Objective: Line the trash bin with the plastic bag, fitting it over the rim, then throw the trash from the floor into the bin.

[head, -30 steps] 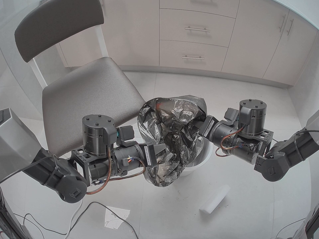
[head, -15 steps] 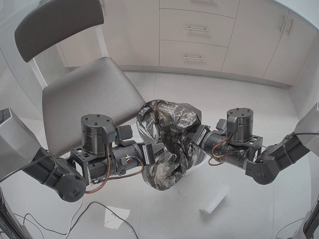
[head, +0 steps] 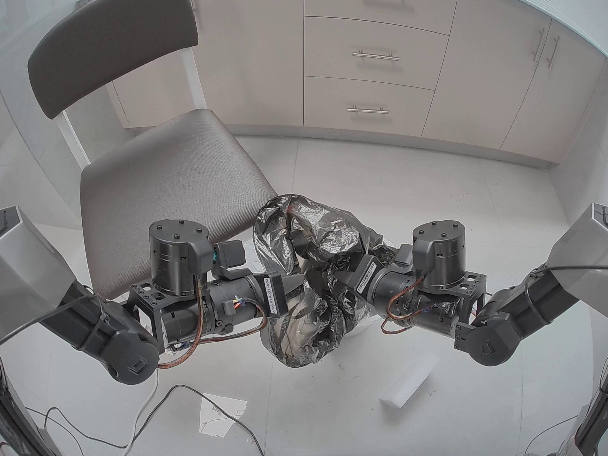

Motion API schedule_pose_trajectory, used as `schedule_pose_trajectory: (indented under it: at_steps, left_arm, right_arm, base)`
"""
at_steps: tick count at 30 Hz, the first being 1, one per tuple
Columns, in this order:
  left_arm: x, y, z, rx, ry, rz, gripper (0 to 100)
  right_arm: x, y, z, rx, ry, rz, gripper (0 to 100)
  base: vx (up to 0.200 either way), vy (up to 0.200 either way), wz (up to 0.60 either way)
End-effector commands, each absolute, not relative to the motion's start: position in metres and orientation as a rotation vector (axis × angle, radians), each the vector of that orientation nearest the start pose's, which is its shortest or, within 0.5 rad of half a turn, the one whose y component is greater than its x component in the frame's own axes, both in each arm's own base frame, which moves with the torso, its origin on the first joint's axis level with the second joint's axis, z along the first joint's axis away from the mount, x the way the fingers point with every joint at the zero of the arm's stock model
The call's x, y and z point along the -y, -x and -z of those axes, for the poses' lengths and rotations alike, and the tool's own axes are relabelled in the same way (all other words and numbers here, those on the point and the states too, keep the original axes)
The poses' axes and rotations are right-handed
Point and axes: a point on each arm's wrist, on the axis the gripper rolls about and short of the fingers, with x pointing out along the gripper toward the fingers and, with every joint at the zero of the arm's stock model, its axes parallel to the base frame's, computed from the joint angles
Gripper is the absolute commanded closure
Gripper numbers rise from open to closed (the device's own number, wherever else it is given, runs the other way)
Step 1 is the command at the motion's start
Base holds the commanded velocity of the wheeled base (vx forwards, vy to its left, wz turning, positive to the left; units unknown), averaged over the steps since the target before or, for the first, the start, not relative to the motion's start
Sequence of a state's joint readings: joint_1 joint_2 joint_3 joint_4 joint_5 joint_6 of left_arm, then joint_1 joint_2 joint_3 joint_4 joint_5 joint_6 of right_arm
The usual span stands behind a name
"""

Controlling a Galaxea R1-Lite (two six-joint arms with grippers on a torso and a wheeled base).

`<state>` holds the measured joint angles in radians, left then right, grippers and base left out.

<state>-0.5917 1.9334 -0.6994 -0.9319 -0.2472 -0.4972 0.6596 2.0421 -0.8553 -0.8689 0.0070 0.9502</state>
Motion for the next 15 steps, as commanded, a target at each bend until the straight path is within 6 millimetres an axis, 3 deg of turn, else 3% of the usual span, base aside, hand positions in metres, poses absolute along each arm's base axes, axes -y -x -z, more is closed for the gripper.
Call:
schedule_pose_trajectory:
  at_steps: [1, 4, 15]
  left_arm:
    - [0.186, -0.275, -0.108, -0.508, 0.411, 0.724, 100]
    - [0.187, -0.276, -0.107, -0.511, 0.41, 0.721, 100]
    - [0.196, -0.285, -0.087, -0.503, 0.407, 0.735, 100]
  right_arm:
    - [-0.228, -0.293, -0.097, -0.602, -0.803, -0.458, 100]
    - [-0.225, -0.297, -0.094, -0.599, -0.806, -0.444, 100]
    - [-0.174, -0.332, -0.086, -0.53, -0.793, -0.289, 100]
  base:
    - [0.0, 0.0, 0.0]
    - [0.0, 0.0, 0.0]
    - [0.0, 0.0, 0.0]
